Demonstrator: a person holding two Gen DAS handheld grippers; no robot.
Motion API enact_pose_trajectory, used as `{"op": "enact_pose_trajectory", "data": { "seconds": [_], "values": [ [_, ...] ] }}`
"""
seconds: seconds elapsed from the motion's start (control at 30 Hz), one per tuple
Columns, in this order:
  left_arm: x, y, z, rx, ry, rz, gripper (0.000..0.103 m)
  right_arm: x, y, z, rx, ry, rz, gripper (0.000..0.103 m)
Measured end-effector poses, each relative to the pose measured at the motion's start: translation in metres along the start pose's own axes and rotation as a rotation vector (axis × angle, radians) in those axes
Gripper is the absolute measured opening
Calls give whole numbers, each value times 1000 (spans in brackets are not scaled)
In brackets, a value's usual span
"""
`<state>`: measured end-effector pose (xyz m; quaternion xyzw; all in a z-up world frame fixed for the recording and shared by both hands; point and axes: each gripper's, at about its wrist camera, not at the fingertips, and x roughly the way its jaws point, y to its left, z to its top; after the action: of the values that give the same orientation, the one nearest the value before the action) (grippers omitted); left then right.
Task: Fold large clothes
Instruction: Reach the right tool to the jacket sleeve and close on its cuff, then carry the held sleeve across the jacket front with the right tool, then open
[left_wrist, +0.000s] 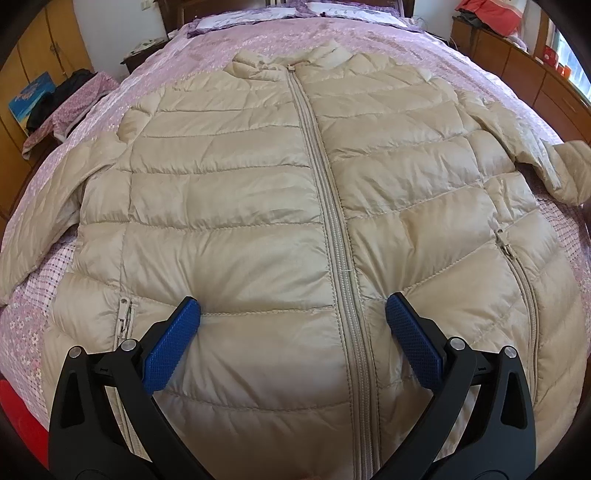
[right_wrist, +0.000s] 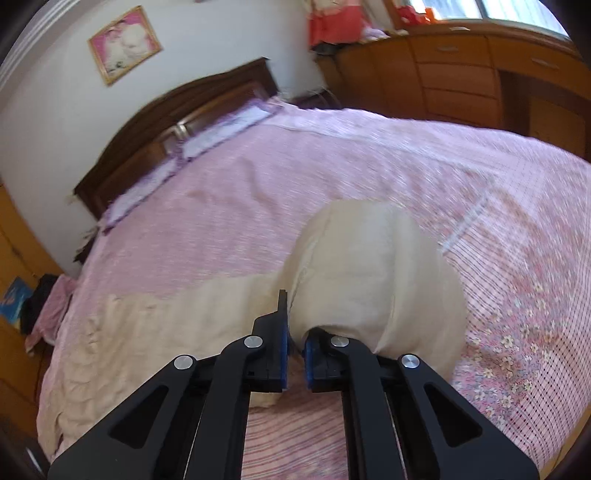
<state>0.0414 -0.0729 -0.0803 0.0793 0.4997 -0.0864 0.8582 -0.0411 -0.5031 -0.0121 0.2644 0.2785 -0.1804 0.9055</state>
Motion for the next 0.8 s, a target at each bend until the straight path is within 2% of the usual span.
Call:
{"op": "enact_pose_trajectory", "data": {
  "seconds": [0.3,0.47,0.8],
  "values": [
    [-15,6,5,16,-27,0,100,-25,58,12,-73,-20,133,7],
    [-33,16,10,21,-66,16,100,-35,93,16,-91,-12,247,7],
    [-49,59,11,-52,-89,39,100,-40,172,8,-203,26,367,7]
  ]
}}
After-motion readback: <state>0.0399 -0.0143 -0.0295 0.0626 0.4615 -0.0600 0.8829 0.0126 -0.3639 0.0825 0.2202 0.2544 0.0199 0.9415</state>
